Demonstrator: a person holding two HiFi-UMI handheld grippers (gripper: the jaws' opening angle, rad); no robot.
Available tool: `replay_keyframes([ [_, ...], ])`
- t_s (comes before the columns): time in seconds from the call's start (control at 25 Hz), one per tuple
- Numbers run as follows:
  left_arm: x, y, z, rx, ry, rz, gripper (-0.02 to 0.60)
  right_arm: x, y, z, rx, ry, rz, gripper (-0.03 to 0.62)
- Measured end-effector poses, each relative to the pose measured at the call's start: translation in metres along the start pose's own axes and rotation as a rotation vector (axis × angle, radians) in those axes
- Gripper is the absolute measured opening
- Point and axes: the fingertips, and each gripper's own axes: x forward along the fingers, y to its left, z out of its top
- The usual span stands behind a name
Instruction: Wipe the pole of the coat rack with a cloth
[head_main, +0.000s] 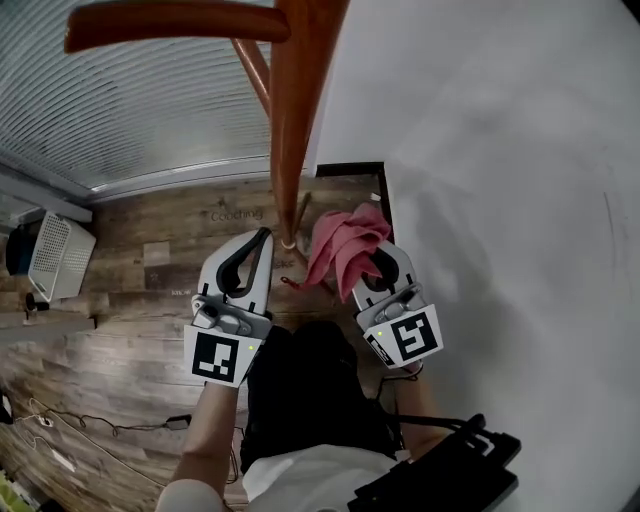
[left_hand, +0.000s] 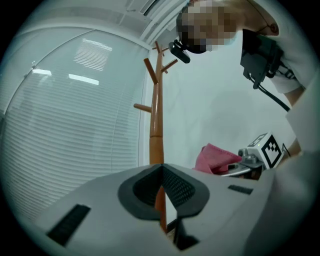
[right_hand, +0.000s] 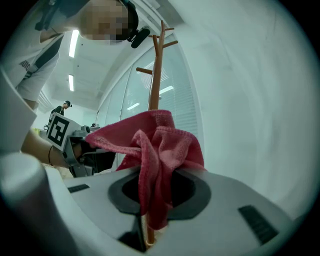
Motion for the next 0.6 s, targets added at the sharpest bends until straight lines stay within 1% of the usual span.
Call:
replay_keyframes([
  [0.16, 0.019, 0.021, -0.045, 0.017, 0.014, -0.007, 0.014, 0.026, -0.017, -0.041, 0.003, 0.012, 0.012, 0.086],
  [0.4, 0.03, 0.032, -0.127, 0.025, 0.046, -0.027, 0.014, 0.042, -0.032, -0.134, 0.025, 0.026, 0.052, 0.086],
  [0.6, 0.031, 0.035, -0.17, 0.02, 0.065, -0.029, 0.014, 0.047, -0.035, -0.182, 0.033, 0.043, 0.082, 0.086],
])
